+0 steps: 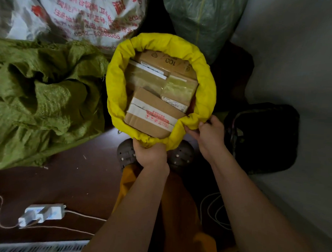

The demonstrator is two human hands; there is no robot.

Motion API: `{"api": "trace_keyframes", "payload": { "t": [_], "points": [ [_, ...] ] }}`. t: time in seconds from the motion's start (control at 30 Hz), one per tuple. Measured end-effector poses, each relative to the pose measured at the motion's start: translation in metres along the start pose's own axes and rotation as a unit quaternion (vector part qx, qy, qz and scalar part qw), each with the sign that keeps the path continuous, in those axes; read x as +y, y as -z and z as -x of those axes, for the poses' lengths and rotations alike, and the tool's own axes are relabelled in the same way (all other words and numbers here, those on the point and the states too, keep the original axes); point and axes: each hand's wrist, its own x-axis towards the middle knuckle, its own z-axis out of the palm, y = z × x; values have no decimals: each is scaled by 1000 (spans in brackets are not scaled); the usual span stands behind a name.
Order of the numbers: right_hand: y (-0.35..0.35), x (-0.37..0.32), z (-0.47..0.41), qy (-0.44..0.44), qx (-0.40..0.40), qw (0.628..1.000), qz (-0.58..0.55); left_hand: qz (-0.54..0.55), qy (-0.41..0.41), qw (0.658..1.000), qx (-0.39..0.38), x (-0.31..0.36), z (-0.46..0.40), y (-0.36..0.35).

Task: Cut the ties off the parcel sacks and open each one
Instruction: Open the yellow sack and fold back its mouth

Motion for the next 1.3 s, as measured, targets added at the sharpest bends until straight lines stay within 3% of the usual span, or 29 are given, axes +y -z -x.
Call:
{"api": "trace_keyframes", "payload": {
  "t": [0.2,0.33,0.43,0.53,0.63,0.73,0.87,1.07,1.3],
  "points": [
    [-4,2,-3,-95,6,990,-100,50,-79,995,16,3,-10,4],
    [-15,10,4,-75,28,993,-89,32,-102,994,11,8,-22,12],
    [-31,18,4,-36,66,997,12,-32,-105,994,20,9,-31,16],
    [-40,26,1,-16,127,986,106,-105,-85,987,91,7,-38,22],
    [-44,29,1,-1,172,972,160,-103,-16,989,107,-3,-37,25],
    [-40,35,4,44,185,965,180,-104,-5,989,102,-5,-33,17],
    [-36,41,8,69,160,974,144,-72,-2,992,101,6,-26,8],
    [-39,34,1,3,77,995,-57,20,-25,996,86,12,-30,-5],
    [-41,29,-7,-39,-11,994,-98,118,-75,990,-13,8,-38,5]
  ]
}}
